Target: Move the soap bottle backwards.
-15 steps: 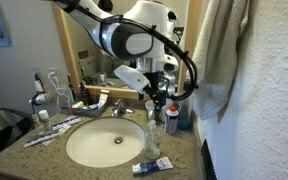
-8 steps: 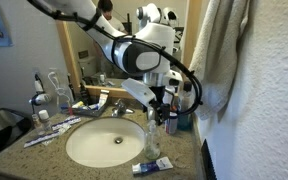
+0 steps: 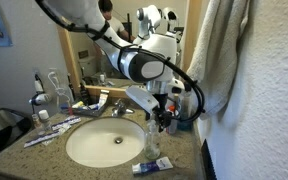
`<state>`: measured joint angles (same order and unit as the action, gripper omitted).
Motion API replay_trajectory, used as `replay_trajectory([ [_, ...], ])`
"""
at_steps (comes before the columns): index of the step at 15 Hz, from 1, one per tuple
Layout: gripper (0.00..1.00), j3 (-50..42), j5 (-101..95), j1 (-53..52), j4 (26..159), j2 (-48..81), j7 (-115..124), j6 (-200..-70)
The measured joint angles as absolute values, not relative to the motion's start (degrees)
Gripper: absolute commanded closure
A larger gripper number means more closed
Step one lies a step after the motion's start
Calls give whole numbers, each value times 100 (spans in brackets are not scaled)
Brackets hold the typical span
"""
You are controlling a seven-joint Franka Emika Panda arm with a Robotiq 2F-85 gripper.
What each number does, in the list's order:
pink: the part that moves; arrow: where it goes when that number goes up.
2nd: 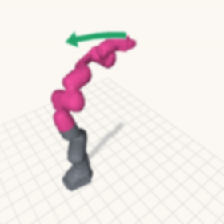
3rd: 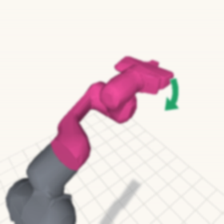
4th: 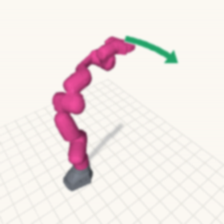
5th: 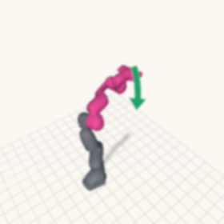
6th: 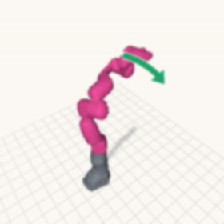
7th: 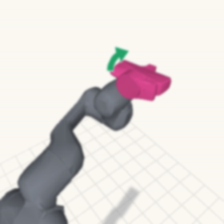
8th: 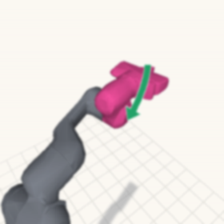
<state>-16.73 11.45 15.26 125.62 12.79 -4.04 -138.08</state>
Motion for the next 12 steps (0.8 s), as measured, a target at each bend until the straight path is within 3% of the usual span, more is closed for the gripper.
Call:
replay_trajectory([
  [5,81,-1673,1144,1533,12518,1341,-389,-13717],
  [7,92,-1673,1143,1543,12482,1341,-354,-13608],
  [8,88,-1673,1140,1549,12455,1341,-311,-13548],
  [12,88,-1673,1138,1561,12304,1334,-281,-13240],
])
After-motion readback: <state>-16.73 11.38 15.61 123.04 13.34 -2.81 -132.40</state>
